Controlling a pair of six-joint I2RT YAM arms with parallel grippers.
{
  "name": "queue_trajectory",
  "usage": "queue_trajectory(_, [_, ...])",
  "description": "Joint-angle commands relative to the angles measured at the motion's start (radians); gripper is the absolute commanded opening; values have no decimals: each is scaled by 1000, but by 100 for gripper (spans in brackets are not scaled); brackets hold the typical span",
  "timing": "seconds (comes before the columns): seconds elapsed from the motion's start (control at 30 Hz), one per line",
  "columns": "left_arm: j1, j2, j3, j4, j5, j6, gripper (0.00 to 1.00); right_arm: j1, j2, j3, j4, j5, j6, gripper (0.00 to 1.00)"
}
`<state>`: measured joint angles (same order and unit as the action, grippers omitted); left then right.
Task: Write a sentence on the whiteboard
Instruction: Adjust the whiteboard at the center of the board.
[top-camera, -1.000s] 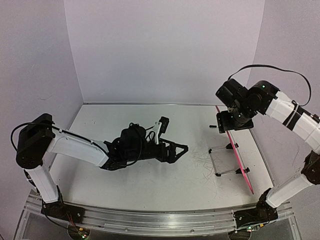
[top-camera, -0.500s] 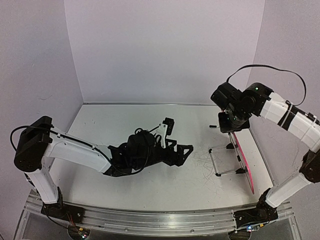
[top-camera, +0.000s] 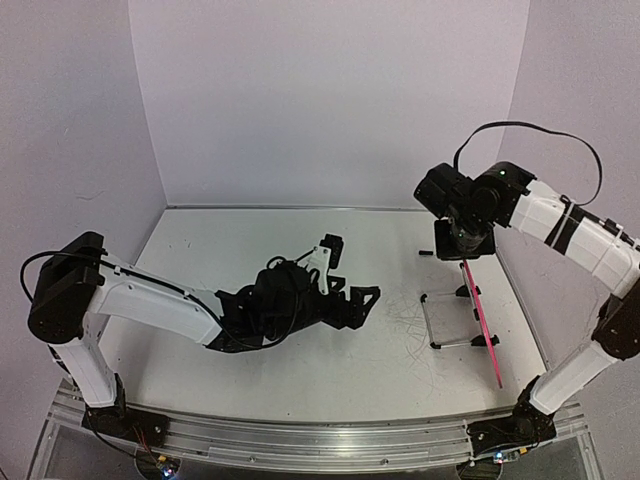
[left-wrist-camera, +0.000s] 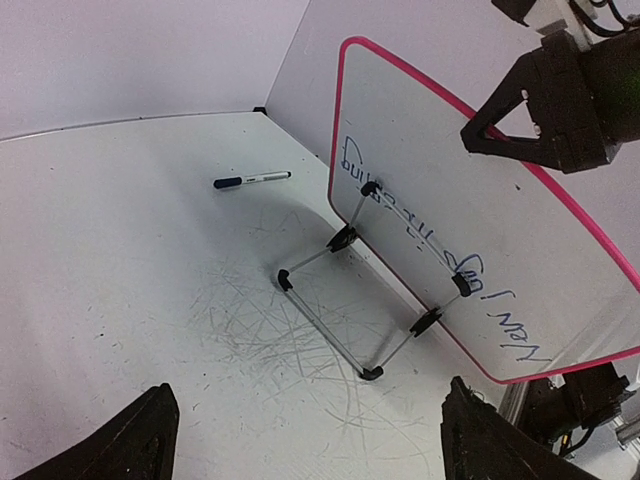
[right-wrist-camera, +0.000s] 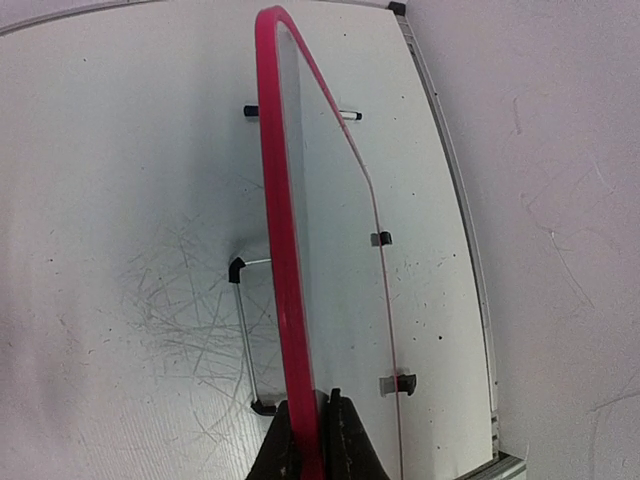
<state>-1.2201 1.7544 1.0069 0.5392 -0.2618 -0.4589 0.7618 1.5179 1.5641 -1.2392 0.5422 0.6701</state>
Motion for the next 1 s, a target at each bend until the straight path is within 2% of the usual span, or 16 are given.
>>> queue_trajectory(0.0, [2, -51, -13, 2, -29, 25, 92, -11, 31, 81, 94, -63, 212, 0])
queue_trajectory(0.3, [3, -72, -32, 2, -47, 35, 92, -113, 99, 158, 149, -223, 270, 0])
queue_trajectory(0.6, [3, -121, -63, 1, -63, 52, 95, -127, 213, 278, 176, -260, 291, 0])
queue_trajectory(0.83, [4, -154, -87, -1, -67, 60, 97, -125, 179, 220, 204, -217, 252, 35])
queue_trajectory(0.9, [5, -154, -84, -1, -65, 64, 97, -125, 142, 201, 212, -189, 240, 49])
queue_trajectory(0.97, [6, -152, -76, -1, -60, 69, 97, -125, 107, 182, 227, -168, 215, 56])
